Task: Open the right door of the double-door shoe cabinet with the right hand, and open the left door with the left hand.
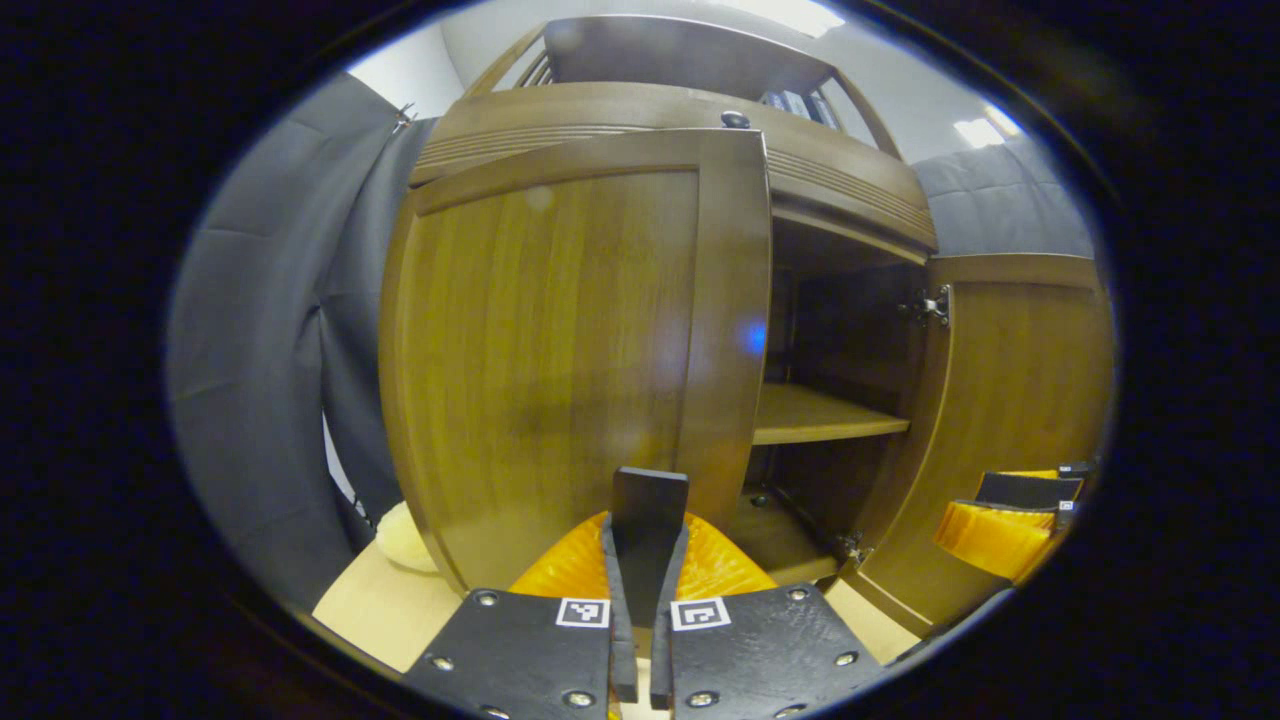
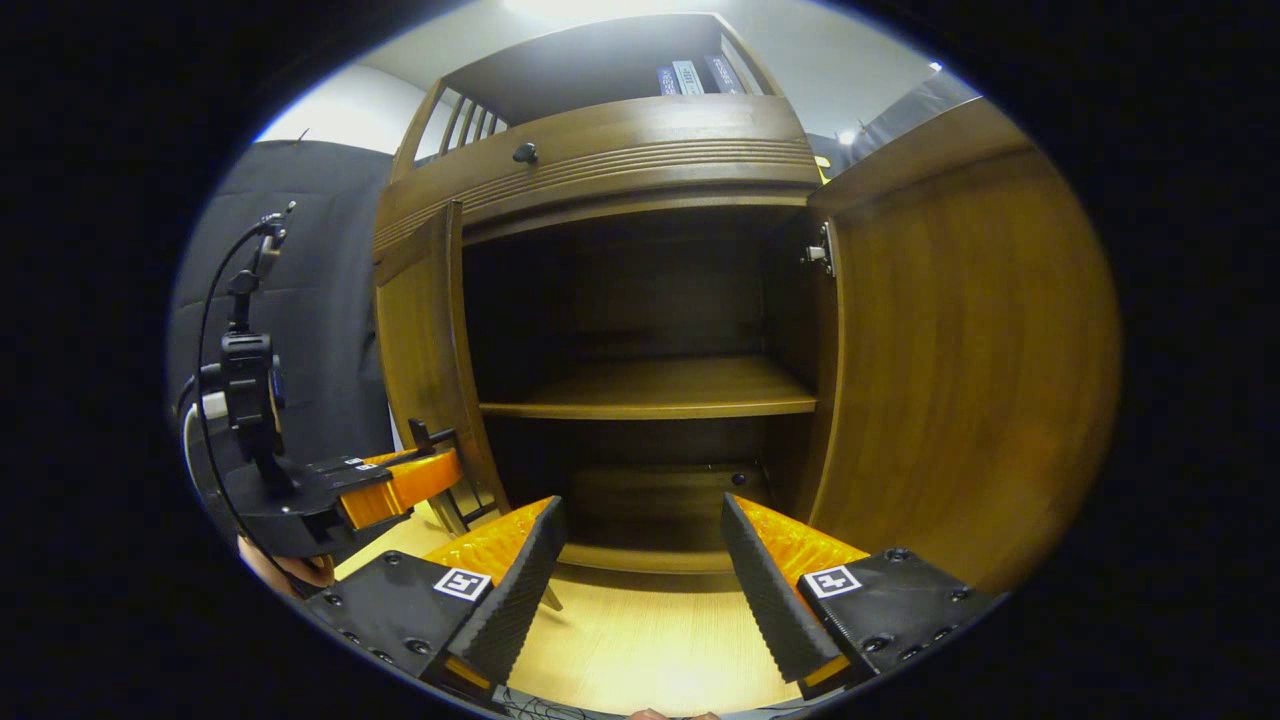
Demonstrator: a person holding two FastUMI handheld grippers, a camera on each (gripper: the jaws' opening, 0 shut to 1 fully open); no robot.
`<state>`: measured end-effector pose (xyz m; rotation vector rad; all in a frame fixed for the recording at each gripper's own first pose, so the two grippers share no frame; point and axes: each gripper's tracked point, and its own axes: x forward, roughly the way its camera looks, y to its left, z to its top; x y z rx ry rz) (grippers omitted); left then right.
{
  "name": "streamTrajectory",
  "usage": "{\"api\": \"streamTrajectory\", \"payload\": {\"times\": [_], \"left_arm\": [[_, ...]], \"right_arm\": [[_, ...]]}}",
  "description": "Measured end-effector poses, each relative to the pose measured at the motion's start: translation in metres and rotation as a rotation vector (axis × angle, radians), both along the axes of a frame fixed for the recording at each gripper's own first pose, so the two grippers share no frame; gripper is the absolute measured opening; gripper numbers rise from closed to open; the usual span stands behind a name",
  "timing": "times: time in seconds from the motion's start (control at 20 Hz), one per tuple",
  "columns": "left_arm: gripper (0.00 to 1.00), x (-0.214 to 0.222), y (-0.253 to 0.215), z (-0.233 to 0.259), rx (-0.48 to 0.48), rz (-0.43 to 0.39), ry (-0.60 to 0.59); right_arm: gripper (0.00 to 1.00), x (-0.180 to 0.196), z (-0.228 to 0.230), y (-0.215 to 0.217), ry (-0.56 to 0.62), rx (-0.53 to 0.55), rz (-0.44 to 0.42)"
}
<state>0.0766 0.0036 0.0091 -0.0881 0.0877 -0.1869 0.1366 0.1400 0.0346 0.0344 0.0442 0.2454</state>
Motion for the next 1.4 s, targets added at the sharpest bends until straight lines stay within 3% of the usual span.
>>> {"api": "streamTrajectory", "payload": {"times": [0.55,1.4], "left_arm": [[0.07,-0.010,0.004,-0.001,-0.007,0.003,-0.023],[0.06,-0.010,0.031,0.008,-0.034,0.075,-0.055]], "right_arm": [[0.93,-0.028,-0.007,-0.013,-0.018,0.010,-0.072],[0.93,-0.053,-0.013,0.008,-0.013,0.000,-0.040]]}}
